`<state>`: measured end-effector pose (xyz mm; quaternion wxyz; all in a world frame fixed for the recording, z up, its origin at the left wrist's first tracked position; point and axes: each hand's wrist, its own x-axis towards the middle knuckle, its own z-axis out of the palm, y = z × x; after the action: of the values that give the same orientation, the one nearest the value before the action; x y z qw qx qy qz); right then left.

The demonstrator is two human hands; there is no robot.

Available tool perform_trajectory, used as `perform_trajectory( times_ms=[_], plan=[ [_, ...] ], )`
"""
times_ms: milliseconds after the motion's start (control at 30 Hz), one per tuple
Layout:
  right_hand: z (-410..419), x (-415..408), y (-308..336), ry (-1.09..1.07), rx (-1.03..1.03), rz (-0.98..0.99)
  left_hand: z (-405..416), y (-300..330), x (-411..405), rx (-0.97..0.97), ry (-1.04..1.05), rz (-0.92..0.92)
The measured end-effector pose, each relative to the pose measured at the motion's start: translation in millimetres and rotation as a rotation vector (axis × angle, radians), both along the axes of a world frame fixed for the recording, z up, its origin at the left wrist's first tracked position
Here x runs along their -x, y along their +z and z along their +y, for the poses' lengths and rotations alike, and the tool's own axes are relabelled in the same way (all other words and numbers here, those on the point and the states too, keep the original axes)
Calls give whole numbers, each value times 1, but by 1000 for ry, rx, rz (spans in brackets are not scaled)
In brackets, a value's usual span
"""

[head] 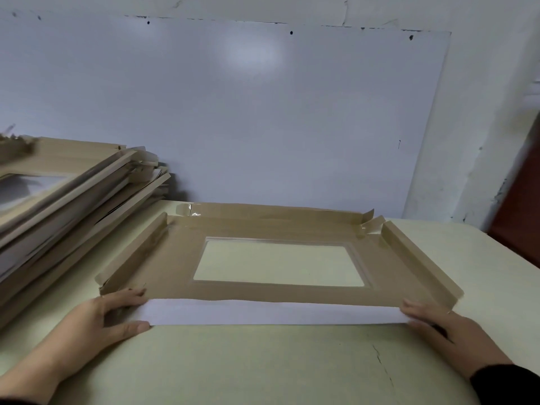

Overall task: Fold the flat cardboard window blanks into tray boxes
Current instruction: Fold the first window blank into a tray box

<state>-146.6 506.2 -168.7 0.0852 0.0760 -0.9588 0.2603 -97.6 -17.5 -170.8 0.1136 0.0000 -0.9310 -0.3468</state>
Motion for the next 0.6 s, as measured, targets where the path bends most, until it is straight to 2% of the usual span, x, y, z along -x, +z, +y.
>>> perform_trajectory(
  times_ms=[200, 333, 400, 500, 600],
  plan=[
    [-8, -3, 8, -104, -54, 189, 8, 12, -3, 109, 90, 145],
    [-10, -2, 10, -208, -115, 172, 6, 10, 0, 293, 238, 222],
    [-9, 0, 8, -269, -128, 143, 3, 7, 2, 314, 324, 228],
    [-12, 3, 6, -349, -112, 92, 4, 4, 8, 288, 445, 135],
    [-15, 8, 6, -403, -194, 73, 11, 5, 15, 316, 545, -12]
  ],
)
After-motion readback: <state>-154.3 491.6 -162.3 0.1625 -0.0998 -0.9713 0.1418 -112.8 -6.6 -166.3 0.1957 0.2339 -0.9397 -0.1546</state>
